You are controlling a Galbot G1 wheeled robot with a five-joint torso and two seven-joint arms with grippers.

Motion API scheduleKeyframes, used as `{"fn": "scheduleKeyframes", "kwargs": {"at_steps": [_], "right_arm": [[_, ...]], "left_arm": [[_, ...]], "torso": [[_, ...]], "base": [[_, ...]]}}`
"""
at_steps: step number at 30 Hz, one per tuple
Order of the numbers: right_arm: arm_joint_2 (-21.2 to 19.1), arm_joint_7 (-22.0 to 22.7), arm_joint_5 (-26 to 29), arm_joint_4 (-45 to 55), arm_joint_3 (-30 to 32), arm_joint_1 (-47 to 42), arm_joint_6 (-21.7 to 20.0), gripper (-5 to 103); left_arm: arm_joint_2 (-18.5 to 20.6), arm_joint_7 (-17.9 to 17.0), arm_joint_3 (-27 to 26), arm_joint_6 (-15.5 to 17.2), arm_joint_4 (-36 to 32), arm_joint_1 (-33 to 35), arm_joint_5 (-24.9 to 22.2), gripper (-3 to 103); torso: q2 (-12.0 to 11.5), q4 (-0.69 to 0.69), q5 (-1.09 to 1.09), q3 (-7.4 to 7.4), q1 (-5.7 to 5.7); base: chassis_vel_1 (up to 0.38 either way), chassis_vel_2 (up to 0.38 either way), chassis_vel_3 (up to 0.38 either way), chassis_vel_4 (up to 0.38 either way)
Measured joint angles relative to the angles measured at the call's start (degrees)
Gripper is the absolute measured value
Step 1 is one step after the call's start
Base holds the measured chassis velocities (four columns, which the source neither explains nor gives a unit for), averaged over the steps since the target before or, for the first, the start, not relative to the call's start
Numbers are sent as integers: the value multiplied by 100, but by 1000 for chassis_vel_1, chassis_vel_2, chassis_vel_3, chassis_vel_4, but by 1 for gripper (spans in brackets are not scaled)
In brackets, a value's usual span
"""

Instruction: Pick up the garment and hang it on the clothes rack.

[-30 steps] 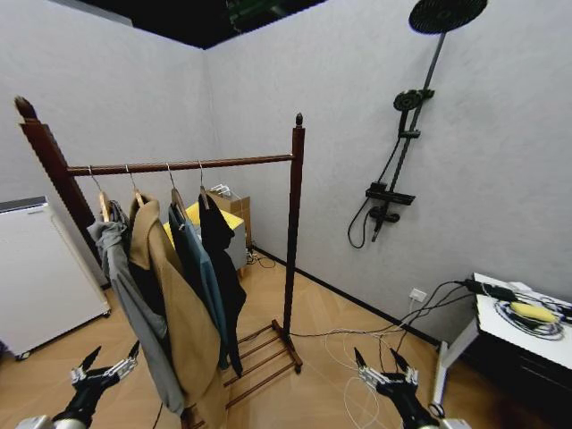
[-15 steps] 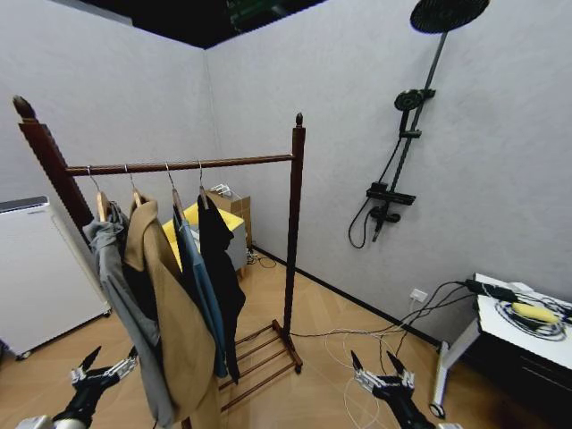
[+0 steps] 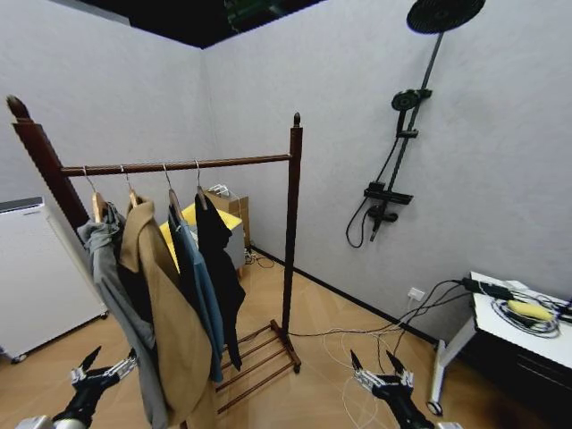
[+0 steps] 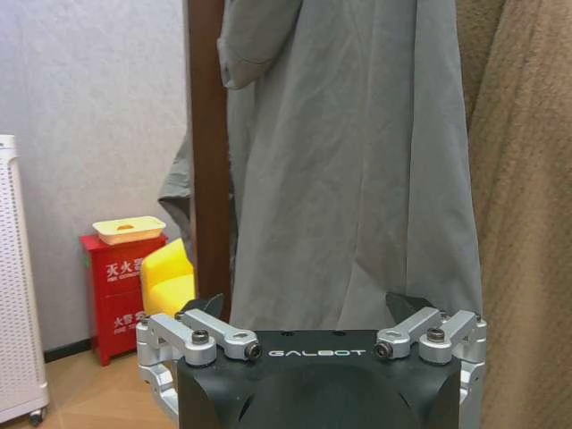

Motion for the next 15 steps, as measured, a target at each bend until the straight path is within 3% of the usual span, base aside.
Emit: {"fn": "scheduleKeyframes", "kwargs": {"at_steps": [15], "right_arm": [[0, 5, 6, -2, -3, 5, -7, 100]], "left_arm": [[0, 0, 1, 0, 0, -1, 0, 100]], "torso": [[0, -3, 0, 0, 0]], "base": [[-73, -84, -77, -78]]}}
